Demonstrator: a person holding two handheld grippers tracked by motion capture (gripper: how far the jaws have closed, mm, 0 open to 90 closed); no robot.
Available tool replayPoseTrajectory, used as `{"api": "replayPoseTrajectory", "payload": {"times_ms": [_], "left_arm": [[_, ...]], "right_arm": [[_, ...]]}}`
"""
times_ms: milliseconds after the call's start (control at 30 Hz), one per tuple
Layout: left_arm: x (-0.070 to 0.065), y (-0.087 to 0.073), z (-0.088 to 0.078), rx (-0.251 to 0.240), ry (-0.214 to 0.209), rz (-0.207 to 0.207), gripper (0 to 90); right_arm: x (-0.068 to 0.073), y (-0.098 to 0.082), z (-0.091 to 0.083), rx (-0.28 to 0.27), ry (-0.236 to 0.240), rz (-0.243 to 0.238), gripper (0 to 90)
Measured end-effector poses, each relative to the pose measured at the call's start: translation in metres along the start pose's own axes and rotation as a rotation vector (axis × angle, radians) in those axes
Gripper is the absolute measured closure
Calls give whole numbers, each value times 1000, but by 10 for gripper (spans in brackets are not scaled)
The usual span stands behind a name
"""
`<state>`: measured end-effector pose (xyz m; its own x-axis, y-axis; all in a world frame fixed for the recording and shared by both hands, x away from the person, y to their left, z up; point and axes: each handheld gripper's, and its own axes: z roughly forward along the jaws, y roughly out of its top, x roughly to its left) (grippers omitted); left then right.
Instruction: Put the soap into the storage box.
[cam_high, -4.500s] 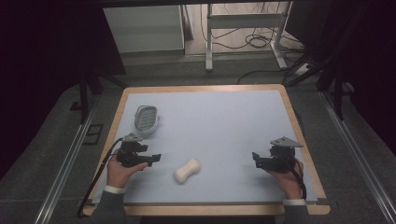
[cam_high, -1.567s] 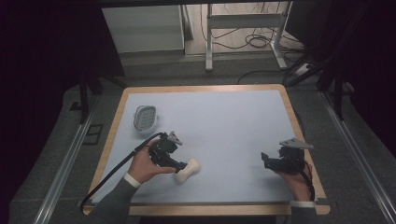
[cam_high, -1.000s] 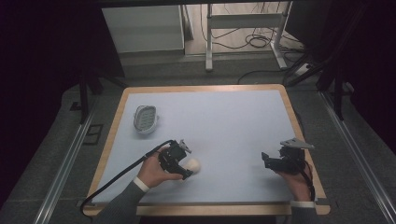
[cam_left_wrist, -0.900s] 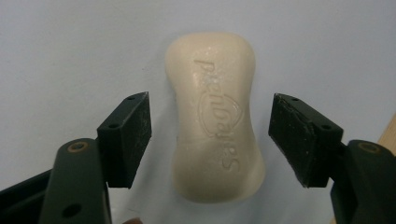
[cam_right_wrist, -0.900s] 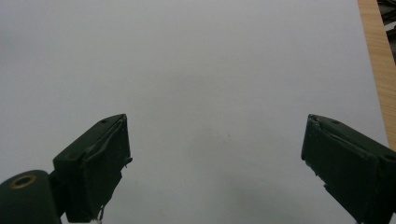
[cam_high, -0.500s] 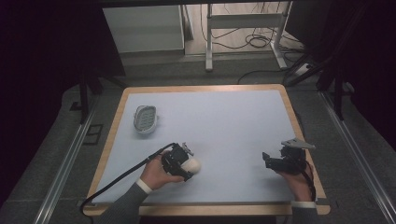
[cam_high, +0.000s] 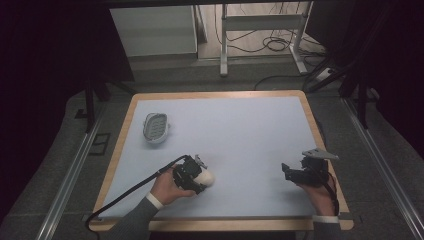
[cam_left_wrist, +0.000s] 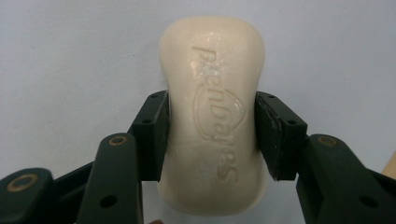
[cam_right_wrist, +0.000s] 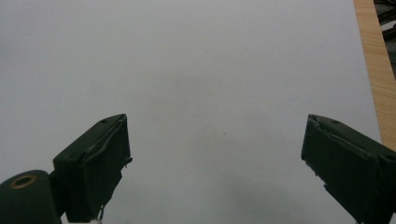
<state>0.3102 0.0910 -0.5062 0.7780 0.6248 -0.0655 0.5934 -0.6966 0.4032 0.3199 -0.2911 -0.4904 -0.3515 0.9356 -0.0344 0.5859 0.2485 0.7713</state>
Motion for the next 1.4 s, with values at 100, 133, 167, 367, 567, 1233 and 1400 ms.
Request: {"api": "replayPoseTrajectory", "payload": {"times_ms": [100,133,167,367,567,1233,1400], "left_arm": [[3,0,-1,-1,5,-2,493],[3,0,-1,-1,5,-2,493],[5,0,-2,-4,4,-6,493],[11,0,-11,-27,0,-12,493],[18,0,-18,-33,4,-25,493],[40,2,-37,-86,24,-80,494],[43,3,-38,-89,27,-87,494]], "right_arm": [[-1,0,0,0,-2,5,77],[-1,0,-1,0,-3,4,76],[-1,0,-1,-1,-3,5,76],[-3,0,-2,-6,-7,8,77],[-5,0,-2,-6,-15,13,76],[-5,0,-2,-6,-12,11,76],[-5,-1,-2,-3,-13,8,76]]}}
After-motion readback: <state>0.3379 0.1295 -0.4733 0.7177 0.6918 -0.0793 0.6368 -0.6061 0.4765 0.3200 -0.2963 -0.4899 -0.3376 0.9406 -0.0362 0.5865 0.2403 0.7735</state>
